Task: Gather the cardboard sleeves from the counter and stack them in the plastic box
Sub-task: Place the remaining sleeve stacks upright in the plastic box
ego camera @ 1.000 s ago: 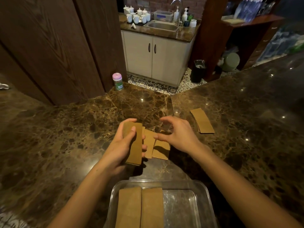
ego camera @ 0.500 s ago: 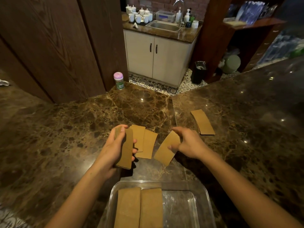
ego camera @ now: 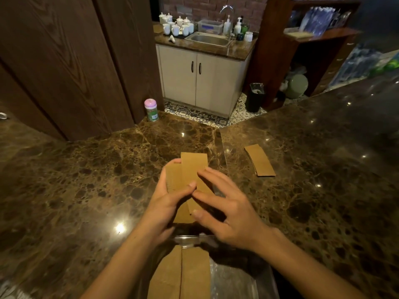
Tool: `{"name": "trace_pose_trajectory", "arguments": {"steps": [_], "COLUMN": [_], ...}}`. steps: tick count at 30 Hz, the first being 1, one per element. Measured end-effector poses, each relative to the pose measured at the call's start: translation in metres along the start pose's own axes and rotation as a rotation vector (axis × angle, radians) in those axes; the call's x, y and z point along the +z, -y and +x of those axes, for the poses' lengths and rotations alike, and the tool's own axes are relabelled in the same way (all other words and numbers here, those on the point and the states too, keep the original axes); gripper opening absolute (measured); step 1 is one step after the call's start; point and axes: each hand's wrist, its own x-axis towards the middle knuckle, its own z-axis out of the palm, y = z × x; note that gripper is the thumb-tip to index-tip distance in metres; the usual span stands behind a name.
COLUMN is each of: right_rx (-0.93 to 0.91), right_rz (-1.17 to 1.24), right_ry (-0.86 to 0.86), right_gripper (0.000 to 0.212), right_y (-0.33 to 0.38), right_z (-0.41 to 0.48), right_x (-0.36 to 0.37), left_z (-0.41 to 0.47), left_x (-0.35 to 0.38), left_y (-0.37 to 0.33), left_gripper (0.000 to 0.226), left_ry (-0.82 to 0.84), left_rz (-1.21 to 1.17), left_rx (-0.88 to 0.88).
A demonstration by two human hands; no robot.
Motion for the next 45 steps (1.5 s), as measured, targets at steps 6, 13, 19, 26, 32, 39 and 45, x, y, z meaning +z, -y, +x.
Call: {"name": "trace_pose_trajectory", "arguments": {"steps": [6, 13, 19, 26, 32, 39, 45], "right_rx": [0.350, 0.465, 0.590, 0.558, 0.582, 0.612, 0.512], "right_rz": [0.083, 0.256, 0.444, 0.405, 0.388, 0.530, 0.059], "right_ry": [0.050, 0.085, -0.094, 0.159, 0.473, 0.159, 0.198], "right_gripper": [0.063, 0.053, 0.023, 0.017, 0.041, 0.043, 0.063], "right_y": [-0.004, -0.014, -0.012, 0.003, 0.003, 0.019, 0.021], "right_z": [0.041, 0.056, 0.044, 0.047, 0.049, 0.046, 0.058], "right_x": [-0.043, -0.052, -0.044, -0.045, -0.047, -0.027, -0.005], "left_z": [-0.008, -0.011, -0.009, -0.005, -0.003, -0.001, -0.003], "left_x": [-0.009, -0.009, -0.010, -0.004, -0.001, 0.007, 0.004], "left_y": [-0.010, -0.012, -0.014, -0.022, -0.026, -0.017, -0.015], "left_gripper": [0.060, 0.067, 0.074, 0.072, 0.067, 0.048, 0.039], "left_ry": [0.144, 0.075, -0.076, -0.084, -0.071, -0.114, -0.103], "left_rz": [0.207, 0.131, -0.027, -0.013, 0.049, 0.030, 0.017], "left_rx": [-0.055, -0.017, 0.121, 0.192, 0.205, 0.123, 0.013]}}
